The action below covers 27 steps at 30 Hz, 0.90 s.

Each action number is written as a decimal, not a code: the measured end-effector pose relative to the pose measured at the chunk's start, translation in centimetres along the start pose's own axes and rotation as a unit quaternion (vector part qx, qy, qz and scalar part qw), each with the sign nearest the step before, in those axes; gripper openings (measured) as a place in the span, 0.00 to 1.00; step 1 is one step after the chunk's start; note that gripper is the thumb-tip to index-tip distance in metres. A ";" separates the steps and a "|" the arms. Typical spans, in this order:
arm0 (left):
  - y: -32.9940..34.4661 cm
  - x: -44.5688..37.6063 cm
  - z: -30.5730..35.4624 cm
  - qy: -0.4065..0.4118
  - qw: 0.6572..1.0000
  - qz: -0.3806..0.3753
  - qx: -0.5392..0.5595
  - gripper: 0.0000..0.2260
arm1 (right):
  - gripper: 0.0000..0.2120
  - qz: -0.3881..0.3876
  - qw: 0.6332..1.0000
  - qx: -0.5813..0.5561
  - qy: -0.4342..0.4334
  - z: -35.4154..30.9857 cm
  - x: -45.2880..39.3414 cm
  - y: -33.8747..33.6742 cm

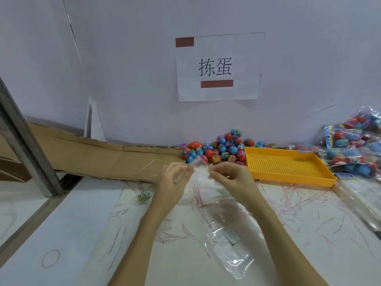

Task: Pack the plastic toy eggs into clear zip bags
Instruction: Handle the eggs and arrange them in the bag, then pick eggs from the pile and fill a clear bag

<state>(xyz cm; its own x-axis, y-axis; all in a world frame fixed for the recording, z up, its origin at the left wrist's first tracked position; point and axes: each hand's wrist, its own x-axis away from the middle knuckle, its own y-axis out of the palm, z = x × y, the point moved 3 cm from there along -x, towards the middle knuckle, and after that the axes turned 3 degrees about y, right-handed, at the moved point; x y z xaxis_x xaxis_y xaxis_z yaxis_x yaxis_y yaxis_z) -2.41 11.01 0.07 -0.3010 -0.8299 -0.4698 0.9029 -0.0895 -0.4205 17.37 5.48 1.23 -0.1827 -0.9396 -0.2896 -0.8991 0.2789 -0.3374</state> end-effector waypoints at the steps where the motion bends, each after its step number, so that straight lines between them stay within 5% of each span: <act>1: -0.1 0.1 0.0 -0.014 1.000 -0.003 0.020 0.13 | 0.04 0.010 0.999 -0.042 0.016 -0.2 0.0 -0.2; 5: -0.4 0.1 -0.3 -0.028 0.999 0.003 0.044 0.03 | 0.08 0.025 0.994 -0.099 0.042 -0.8 0.3 -0.7; 9: -0.3 0.3 -0.2 0.053 0.997 0.019 -0.057 0.12 | 0.04 0.000 0.999 -0.030 0.032 -0.8 0.2 -0.9; 14: 0.1 0.4 -0.4 0.110 0.989 -0.007 -0.101 0.18 | 0.04 -0.020 0.994 -0.096 0.040 -0.9 0.5 -1.9; 20: 0.4 0.4 -1.3 0.101 0.979 -0.048 -0.168 0.15 | 0.08 0.136 0.983 -0.115 0.045 0.0 0.1 -3.1; 23: 1.0 0.7 -1.8 0.080 0.971 -0.141 -0.174 0.06 | 0.06 0.162 0.984 -0.068 0.041 0.4 -0.1 -3.1; 27: 1.4 1.2 -1.8 0.036 0.955 -0.228 -0.186 0.28 | 0.05 0.157 0.985 -0.071 0.026 0.4 0.0 -2.6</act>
<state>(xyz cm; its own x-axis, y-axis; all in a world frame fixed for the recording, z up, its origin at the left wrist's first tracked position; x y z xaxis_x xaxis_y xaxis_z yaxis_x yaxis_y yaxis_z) -2.08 10.89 -2.50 -0.6695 -0.7100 -0.2185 0.5056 -0.2200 -0.8342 19.83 4.87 1.74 -0.4766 -0.8219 -0.3122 -0.8412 0.5294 -0.1097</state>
